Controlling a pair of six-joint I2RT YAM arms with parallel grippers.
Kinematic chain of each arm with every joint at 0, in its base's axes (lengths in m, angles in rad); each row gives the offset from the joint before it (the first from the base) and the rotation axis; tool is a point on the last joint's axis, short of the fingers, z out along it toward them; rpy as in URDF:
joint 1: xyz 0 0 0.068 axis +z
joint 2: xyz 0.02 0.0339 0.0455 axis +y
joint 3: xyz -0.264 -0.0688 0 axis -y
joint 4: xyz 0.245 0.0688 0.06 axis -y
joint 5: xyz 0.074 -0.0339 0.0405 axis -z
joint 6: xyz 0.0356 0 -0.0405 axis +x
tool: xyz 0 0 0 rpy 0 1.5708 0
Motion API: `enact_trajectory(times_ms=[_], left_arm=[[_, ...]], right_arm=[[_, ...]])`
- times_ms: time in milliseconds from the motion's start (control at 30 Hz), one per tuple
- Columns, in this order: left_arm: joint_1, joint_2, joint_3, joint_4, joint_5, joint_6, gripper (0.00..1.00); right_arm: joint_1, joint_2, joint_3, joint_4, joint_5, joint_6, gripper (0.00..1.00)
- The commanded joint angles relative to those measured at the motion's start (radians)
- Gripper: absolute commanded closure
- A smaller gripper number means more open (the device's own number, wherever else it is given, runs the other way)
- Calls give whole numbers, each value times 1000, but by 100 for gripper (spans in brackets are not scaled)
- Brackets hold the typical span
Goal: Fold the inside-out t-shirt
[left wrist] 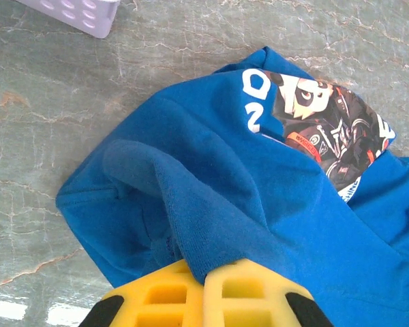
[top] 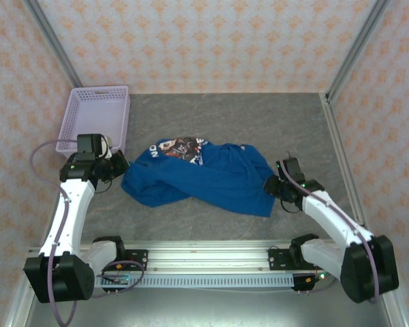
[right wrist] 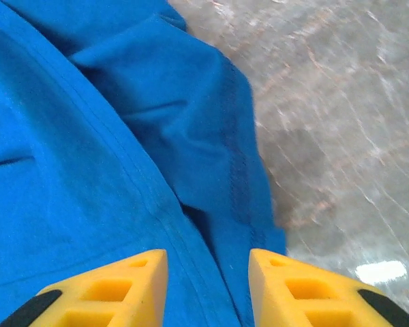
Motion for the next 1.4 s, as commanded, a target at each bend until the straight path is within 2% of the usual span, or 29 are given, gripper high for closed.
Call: enact_trajectory(times_ms=[0, 300, 600, 833, 967, 1267, 1367], left_arm=[[10, 6, -9, 12, -9, 21, 100], [9, 16, -5, 19, 2, 22, 100], [9, 16, -4, 21, 5, 25, 100], [10, 12, -4, 23, 6, 23, 100], [10, 8, -1, 25, 8, 22, 100], [10, -7, -2, 25, 1, 18, 100], [10, -12, -3, 30, 2, 14, 100]], right_arm=[[5, 112, 53, 88, -63, -77, 64], [7, 303, 111, 154, -101, -123, 65], [7, 354, 90, 188, -149, -116, 65], [7, 342, 88, 196, -166, -112, 87], [6, 302, 91, 176, -136, -128, 100], [4, 188, 103, 114, -87, -146, 100], [4, 158, 101, 91, -30, -129, 100]])
